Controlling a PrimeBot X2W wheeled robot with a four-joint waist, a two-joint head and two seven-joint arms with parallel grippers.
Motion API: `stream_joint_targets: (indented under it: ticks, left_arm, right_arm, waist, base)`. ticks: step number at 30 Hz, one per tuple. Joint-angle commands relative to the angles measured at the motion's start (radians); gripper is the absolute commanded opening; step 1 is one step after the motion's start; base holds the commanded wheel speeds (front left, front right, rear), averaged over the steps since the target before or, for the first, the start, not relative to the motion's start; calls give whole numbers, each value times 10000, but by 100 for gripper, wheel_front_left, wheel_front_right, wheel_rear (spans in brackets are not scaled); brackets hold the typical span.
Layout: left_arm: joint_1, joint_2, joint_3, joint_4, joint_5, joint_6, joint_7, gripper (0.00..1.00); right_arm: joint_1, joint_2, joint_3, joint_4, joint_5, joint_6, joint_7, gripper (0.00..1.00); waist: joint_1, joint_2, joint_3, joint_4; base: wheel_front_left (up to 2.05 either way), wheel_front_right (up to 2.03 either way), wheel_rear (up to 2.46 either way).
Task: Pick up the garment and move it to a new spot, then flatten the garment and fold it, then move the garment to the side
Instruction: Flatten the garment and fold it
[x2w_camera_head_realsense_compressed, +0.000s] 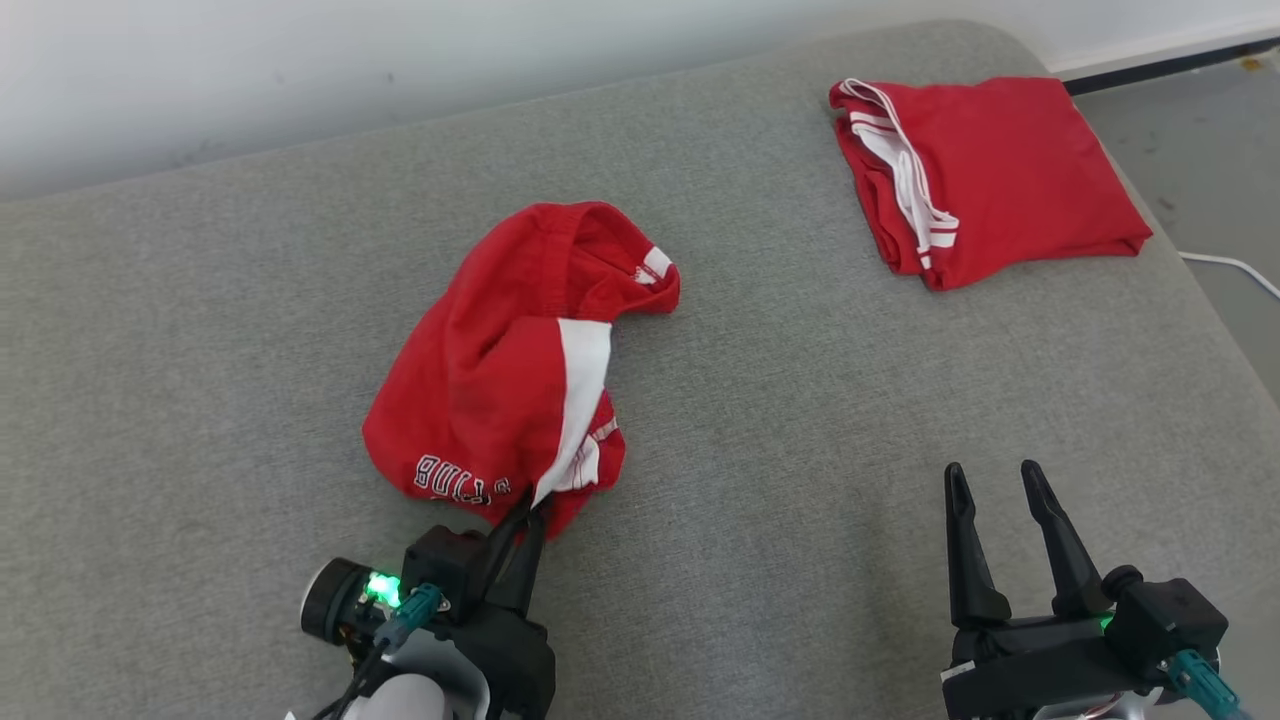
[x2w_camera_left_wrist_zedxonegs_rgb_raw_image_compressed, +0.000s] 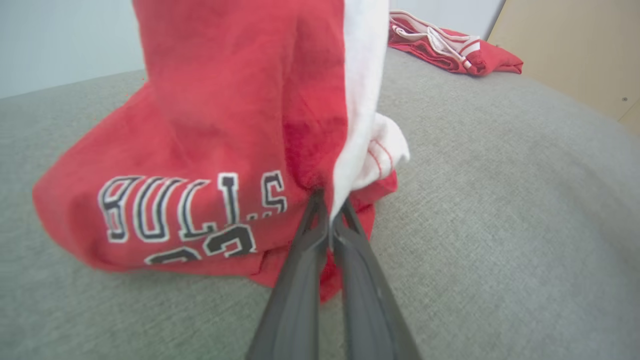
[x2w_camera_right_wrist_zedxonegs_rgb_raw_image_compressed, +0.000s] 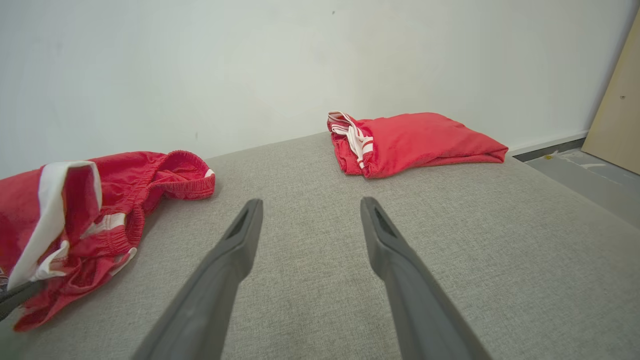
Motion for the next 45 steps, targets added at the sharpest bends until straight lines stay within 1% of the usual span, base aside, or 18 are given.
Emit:
stream_joint_targets:
  ticks: [1, 5, 7, 11, 12, 16, 19, 22, 23, 24, 27, 31, 37, 41, 45]
  left_arm:
    - [82, 42, 50, -229, -70, -34, -2, 0]
    - [230, 254, 148, -931, -117, -105, -3, 0]
    - [324, 455, 153, -1379, -95, -163, -3, 0]
    - [723, 1019, 391, -2200, -187, -123, 5, 0]
    - [723, 1019, 391, -2200, -187, -123, 5, 0]
    - [1391, 1523, 872, -2886, -415, 84, 149, 0]
    - [2028, 1865, 1232, -3067, -612, 272, 241, 0]
    - [2537, 1984, 1477, -3043, -887, 393, 240, 0]
    - [2679, 2039, 1519, -2992, -928, 410, 248, 25]
    - [2778, 2048, 1551, -2981, -955, 426, 230, 100]
    - [2959, 1918, 1593, -3170, -1074, 447, 159, 100]
    - [3102, 1918, 1891, -3602, -1198, 633, 66, 100]
    - [3277, 1764, 2745, -4460, -1562, 955, -17, 100]
    - [3511, 1473, 3341, -5111, -1614, 1121, -14, 100]
    - [3702, 1103, 3830, -5294, -1616, 1089, -15, 100]
  right_arm:
    - [138, 9, -15, 19, 40, -31, -13, 100]
    - [225, 4, -28, 67, 88, -31, -13, 100]
    - [271, 5, -42, 107, 98, -31, -13, 100]
    - [293, 2, -17, 155, 107, -31, -13, 100]
    - [293, 2, -17, 155, 107, -31, -13, 100]
    - [285, 3, -39, 192, 145, -31, -13, 100]
    - [287, 5, -17, 249, 174, -31, -13, 100]
    - [286, 2, -66, 288, 173, -31, -13, 100]
    - [283, 4, -70, 294, 178, -31, -13, 100]
    - [281, 5, -73, 316, 173, -31, -13, 100]
    - [317, 2, -153, 350, 144, -31, -13, 100]
    - [382, 5, -221, 373, 97, -31, -13, 100]
    - [380, 2, -175, 417, 2, -31, -13, 100]
    - [477, 4, -204, 417, -43, -31, -13, 100]
    - [560, 4, -220, 411, -151, -31, -13, 100]
  waist:
    - [-1, -2, -170, 272]
    - [-1, -2, -423, 724]
    - [-1, -2, -554, 987]
    - [-1, -2, -700, 1441]
    - [-1, -2, -700, 1441]
    - [-1, -2, -718, 1751]
    - [-1, -2, -699, 1892]
    - [-1, -2, -691, 2009]
    - [-1, -2, -692, 2042]
    - [-1, -2, -697, 2073]
    - [-1, -2, -766, 2207]
    - [-1, -2, -907, 2432]
    - [-1, -2, -1075, 2632]
    - [-1, -2, -1194, 2665]
    - [-1, -2, -1265, 2663]
  base:
    - [0, 0, 0]
    - [0, 0, 0]
    - [0, 0, 0]
    - [0, 0, 0]
    - [0, 0, 0]
    - [0, 0, 0]
    - [0, 0, 0]
    - [0, 0, 0]
    - [0, 0, 0]
    - [0, 0, 0]
    - [0, 0, 0]
    - [0, 0, 0]
    - [0, 0, 0]
    - [0, 0, 0]
    - [0, 0, 0]
